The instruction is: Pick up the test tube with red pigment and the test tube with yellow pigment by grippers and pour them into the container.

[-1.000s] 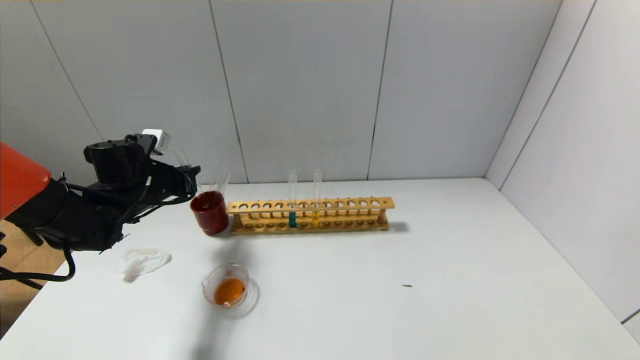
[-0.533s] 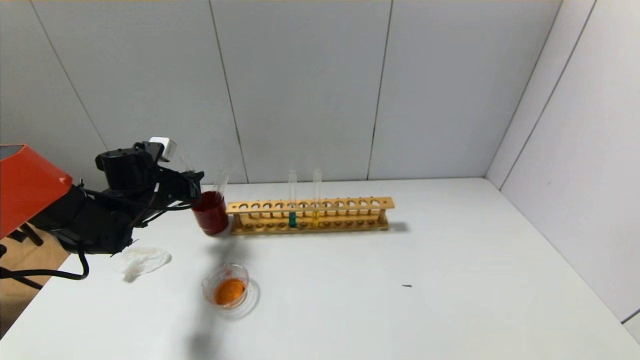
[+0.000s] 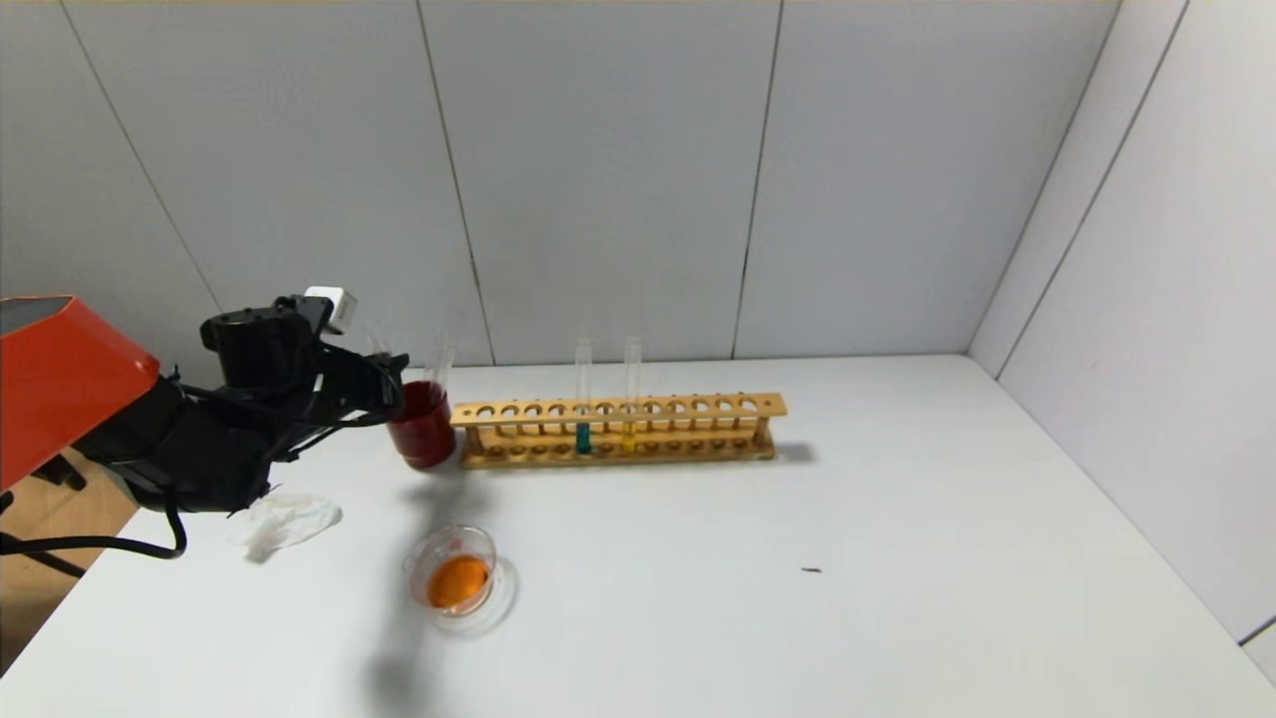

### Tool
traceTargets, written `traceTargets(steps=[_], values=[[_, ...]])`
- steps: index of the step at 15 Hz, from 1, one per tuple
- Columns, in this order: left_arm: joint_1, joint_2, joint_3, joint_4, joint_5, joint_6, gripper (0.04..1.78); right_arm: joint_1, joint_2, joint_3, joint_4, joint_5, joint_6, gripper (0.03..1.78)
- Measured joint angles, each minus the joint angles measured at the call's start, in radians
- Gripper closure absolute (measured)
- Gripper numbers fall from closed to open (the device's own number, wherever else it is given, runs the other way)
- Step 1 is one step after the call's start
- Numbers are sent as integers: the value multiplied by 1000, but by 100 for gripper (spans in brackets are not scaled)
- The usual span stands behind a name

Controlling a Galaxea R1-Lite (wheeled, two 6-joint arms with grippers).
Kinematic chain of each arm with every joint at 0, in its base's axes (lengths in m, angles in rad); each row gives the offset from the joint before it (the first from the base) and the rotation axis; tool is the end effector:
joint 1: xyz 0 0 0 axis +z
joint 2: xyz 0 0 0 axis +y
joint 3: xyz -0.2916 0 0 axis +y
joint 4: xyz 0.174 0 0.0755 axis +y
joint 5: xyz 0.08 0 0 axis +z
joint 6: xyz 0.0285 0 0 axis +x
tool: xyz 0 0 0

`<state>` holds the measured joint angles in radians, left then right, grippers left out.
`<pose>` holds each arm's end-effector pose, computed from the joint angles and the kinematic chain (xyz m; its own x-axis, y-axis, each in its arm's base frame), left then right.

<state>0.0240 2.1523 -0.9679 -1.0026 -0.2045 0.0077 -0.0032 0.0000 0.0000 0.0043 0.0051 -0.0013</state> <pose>0.4018 0.0039 0.0914 0.9676 -0.1799 -0.1770 0.1776 0.9837 -0.0291 -0.0091 0.0002 0.0750 1.0000 0.0019 -0.0043 -0.0019 1.0000 -0.0013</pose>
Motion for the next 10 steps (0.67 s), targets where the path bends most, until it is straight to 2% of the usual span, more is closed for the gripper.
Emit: traceTargets(steps=[2,4,10], values=[[0,0,0,1,0,0,145,0,0,0,0,-1,0,6],[-2,0,0,-2,1,1,129,0,0,0,0,0,0,6],[-3,-10,-2,-3,0,9,37,0,0,0,0,-1,0,6]])
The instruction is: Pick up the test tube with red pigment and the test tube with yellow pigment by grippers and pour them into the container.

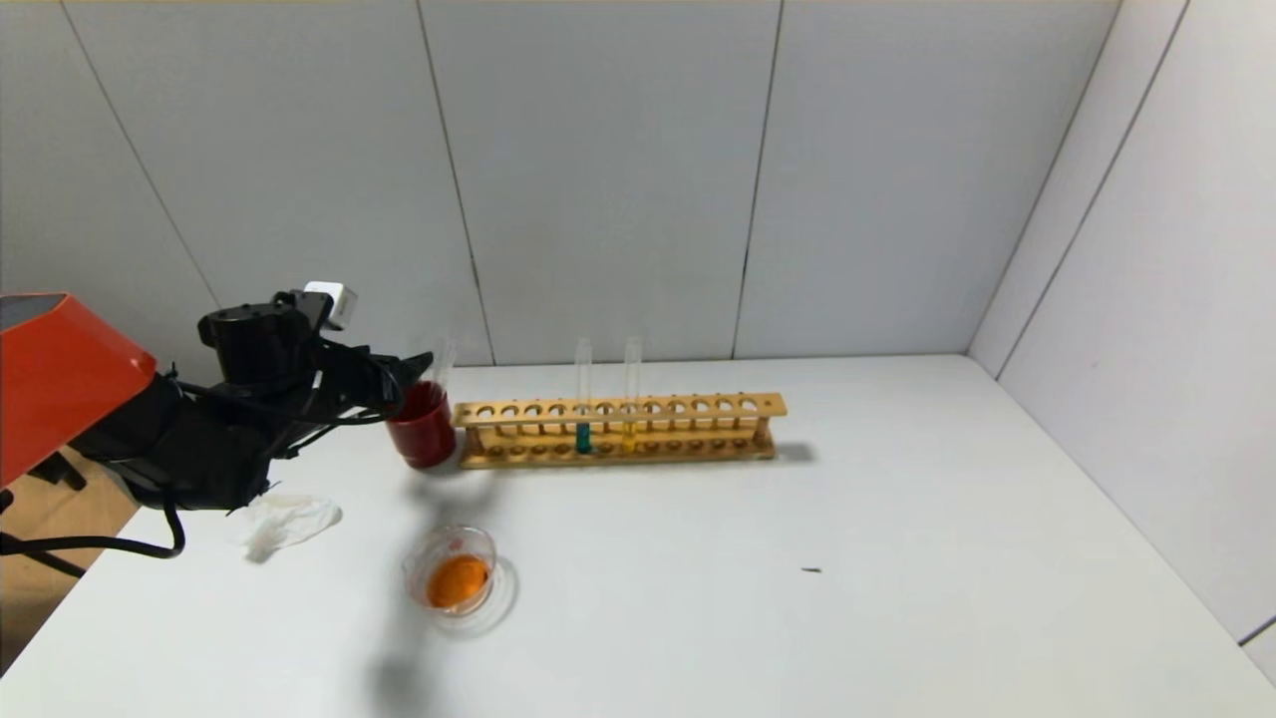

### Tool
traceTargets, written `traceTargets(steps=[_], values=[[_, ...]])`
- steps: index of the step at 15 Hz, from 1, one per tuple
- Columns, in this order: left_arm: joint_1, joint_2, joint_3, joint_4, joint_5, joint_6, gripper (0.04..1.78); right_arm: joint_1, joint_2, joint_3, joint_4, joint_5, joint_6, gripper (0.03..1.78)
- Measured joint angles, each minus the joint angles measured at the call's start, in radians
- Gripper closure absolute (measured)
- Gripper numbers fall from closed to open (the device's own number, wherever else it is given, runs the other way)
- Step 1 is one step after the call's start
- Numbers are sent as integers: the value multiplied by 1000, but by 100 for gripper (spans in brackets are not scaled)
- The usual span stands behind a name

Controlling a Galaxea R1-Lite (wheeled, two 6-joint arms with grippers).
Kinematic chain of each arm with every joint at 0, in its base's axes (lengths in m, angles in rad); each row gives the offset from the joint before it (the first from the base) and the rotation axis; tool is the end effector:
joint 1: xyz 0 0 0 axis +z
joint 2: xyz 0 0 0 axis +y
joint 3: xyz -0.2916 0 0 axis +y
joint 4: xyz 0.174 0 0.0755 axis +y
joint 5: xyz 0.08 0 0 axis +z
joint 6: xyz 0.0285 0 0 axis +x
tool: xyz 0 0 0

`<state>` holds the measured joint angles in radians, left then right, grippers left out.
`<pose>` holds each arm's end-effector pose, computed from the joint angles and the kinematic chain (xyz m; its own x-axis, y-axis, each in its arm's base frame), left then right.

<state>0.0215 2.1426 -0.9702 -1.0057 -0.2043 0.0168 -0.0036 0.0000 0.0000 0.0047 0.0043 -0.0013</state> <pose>0.4013 0.0028 0.0962 0.9698 -0.1821 -0.1625 0.1817 0.9832 -0.0171 -0.0091 0.0002 0.0750 1.0000 0.0007 -0.0047 -0.0007 1.0000 -0.0013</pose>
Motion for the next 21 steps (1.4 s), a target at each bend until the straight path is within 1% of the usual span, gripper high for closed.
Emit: traceTargets(steps=[2,4,7,10,12,14,16,18,21], values=[[0,-22,-6,8,0,0,17,0,0,0,0,0,0,6],[-1,-68,-9,31,0,4,8,1,0,0,0,0,0,6],[-1,-188,13,123,0,11,7,0,0,0,0,0,0,6],[-1,-360,81,213,1,30,7,0,0,0,0,1,0,6],[1,-512,153,250,4,46,7,0,0,0,0,0,0,6],[3,-699,246,291,14,57,7,0,0,0,0,0,0,6],[4,-912,337,360,22,63,7,0,0,0,0,1,0,6],[6,-1154,404,480,25,66,7,0,0,0,0,0,0,6],[5,-1514,457,725,25,70,7,0,0,0,0,0,0,6]])
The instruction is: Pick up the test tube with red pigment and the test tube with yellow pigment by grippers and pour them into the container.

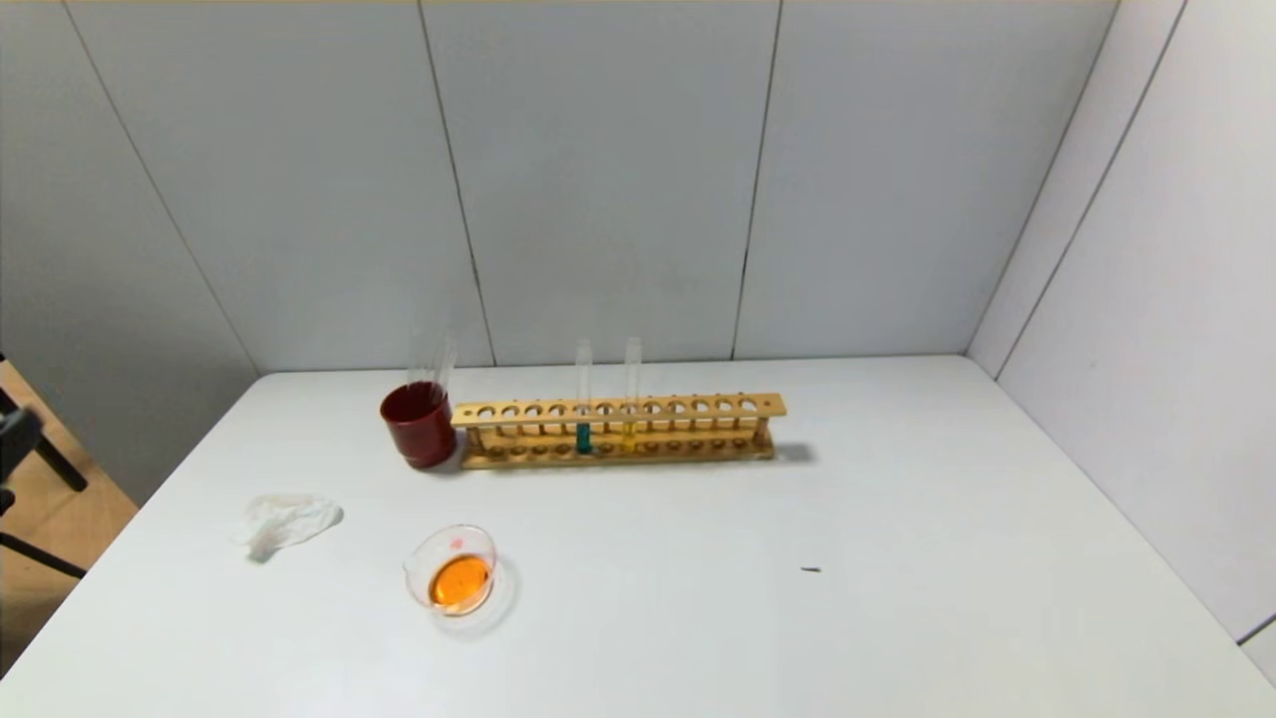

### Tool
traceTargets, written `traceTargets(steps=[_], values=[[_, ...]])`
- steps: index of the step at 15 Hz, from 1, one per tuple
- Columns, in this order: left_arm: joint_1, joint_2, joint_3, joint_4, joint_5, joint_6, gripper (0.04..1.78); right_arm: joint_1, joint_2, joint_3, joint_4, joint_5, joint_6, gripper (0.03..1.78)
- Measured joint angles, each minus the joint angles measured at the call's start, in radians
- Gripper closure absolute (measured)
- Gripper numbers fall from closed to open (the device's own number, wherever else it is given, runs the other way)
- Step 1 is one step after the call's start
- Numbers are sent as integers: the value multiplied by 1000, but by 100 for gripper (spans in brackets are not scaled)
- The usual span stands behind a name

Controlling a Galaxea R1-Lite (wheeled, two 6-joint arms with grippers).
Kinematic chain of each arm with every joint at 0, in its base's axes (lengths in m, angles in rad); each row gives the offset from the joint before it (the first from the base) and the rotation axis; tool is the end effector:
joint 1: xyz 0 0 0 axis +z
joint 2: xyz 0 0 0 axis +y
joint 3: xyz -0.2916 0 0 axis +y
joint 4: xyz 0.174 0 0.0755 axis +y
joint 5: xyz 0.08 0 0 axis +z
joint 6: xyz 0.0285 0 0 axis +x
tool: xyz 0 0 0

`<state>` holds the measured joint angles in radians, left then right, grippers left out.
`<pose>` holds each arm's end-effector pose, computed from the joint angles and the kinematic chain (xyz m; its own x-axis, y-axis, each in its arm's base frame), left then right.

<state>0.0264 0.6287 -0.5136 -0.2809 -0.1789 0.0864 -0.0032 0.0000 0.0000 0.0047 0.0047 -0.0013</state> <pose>0.0524 -0.0037 0.2443 0.9749 -0.1523 0.1624 0.1347 0.9843 0.1144 -0.0091 0.0002 0.0750 1.0000 0.0015 -0.0047 -0.0015 1.0000 -0.0013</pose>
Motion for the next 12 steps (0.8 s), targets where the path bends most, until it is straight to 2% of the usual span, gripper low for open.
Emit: traceTargets(steps=[3,5,8,10,12], values=[[-10,-293,39,237,-3,10,7,0,0,0,0,0,0,6],[-21,-439,82,316,-14,16,7,0,0,0,0,0,0,6],[-26,-573,223,284,-40,17,7,0,0,0,0,0,0,6],[-27,-607,350,209,-4,27,7,0,0,0,0,0,0,6],[-28,-623,467,146,68,55,7,0,0,0,0,0,0,6]])
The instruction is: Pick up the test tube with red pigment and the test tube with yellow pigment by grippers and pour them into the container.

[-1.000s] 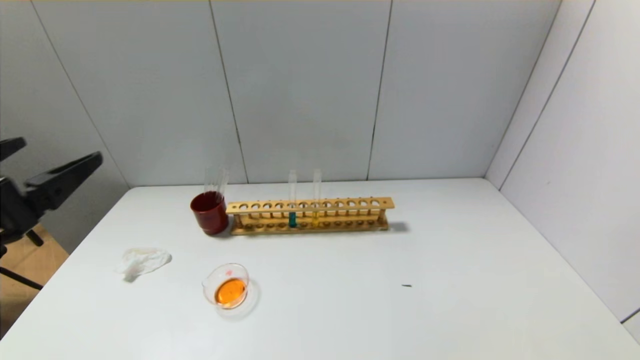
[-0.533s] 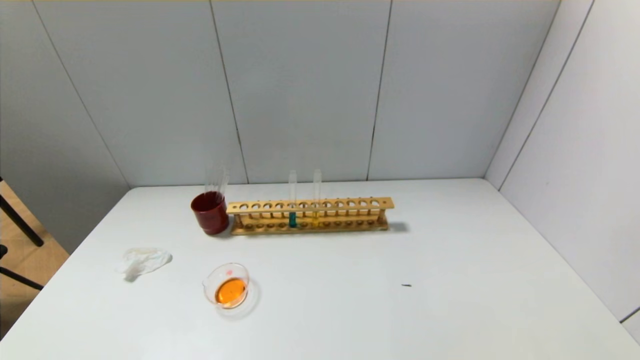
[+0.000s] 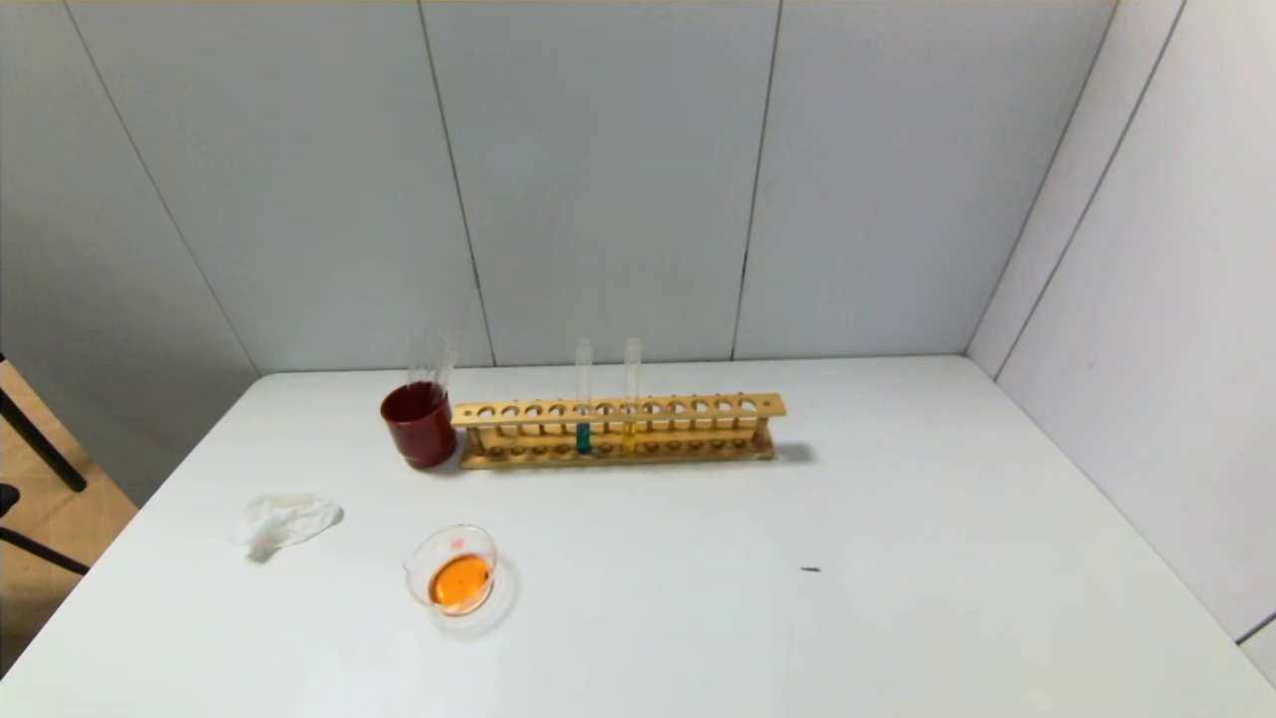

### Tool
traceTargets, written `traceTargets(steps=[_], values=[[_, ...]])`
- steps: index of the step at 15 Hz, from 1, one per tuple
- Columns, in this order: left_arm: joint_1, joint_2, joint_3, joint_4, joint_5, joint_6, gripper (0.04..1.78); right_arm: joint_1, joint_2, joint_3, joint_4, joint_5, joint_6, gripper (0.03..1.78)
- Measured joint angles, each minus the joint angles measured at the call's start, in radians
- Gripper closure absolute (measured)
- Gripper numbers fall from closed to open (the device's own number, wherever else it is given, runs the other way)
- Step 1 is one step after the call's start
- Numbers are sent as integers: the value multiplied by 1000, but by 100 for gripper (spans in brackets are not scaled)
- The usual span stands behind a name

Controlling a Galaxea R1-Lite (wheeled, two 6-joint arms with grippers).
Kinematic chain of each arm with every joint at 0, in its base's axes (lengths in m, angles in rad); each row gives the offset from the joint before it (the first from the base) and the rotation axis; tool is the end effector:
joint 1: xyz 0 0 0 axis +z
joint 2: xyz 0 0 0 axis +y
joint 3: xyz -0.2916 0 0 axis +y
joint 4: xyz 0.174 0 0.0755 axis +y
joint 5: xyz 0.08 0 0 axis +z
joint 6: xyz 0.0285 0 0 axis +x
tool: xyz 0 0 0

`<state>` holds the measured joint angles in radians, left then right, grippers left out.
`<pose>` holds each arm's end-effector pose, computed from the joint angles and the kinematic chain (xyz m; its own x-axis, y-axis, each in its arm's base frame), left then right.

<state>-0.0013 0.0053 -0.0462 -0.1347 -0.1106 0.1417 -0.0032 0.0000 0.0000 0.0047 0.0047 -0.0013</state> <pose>-0.0142 -0.0031 0.1030 0.9785 -0.1116 0.1736 0.0842 0.9838 0.1581 -0.0091 0.0002 0.0750 1.0000 0.0015 -0.0047 -0.0015 1.0000 -0.0013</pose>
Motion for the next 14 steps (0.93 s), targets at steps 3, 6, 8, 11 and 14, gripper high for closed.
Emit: traceTargets(steps=[3,6,8,11,14], values=[[2,-7,39,137,77,9,7,0,0,0,1,5,-23,6],[3,-8,44,150,77,-2,7,0,0,0,1,3,-19,6],[3,-9,44,150,77,-4,7,0,0,0,1,3,-19,6],[3,-9,45,151,77,-16,7,0,0,0,-1,1,-19,6],[3,-9,45,151,77,-17,7,0,0,0,-1,4,-23,6]])
